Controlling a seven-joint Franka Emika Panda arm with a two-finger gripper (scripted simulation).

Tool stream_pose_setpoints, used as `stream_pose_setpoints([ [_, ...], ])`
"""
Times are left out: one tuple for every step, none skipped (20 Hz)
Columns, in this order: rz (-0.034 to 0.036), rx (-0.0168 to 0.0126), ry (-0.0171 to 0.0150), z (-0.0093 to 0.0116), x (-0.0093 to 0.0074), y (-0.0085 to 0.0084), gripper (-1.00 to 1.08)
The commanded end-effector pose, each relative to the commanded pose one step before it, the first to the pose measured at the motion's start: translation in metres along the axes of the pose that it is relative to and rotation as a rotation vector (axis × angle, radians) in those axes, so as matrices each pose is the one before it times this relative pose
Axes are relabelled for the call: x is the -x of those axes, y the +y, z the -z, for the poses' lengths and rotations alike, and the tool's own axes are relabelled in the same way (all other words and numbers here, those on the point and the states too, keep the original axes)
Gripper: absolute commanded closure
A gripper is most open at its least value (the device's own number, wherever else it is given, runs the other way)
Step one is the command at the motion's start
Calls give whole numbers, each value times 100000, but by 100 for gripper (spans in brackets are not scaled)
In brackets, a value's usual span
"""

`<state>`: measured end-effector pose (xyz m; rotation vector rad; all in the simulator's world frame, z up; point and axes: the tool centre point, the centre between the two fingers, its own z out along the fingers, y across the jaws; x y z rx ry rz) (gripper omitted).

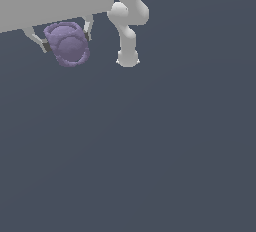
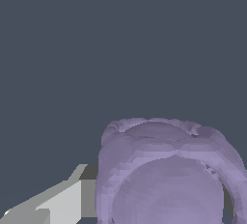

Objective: Pick up the object and move it to a goal position.

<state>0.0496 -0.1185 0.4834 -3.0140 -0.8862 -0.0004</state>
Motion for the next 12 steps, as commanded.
stream_pose_setpoints([
  [9, -12, -15, 544, -80, 159, 108],
  [0, 0, 0, 156, -26, 50, 108],
  [0, 0, 0, 137, -24, 44, 108],
  [0, 0, 0, 119, -21, 39, 108],
  [0, 0, 0, 102, -19, 34, 108],
  [0, 0, 0, 86, -16, 29, 108],
  [0, 0, 0, 72, -14, 24, 108],
  [0, 0, 0, 57, -11, 20, 108],
  [0, 0, 0, 44, -9, 15, 108],
  [0, 0, 0, 31, -6, 11, 108],
  [0, 0, 0, 19, -4, 6, 108],
  [0, 0, 0, 6, -1, 2, 108],
])
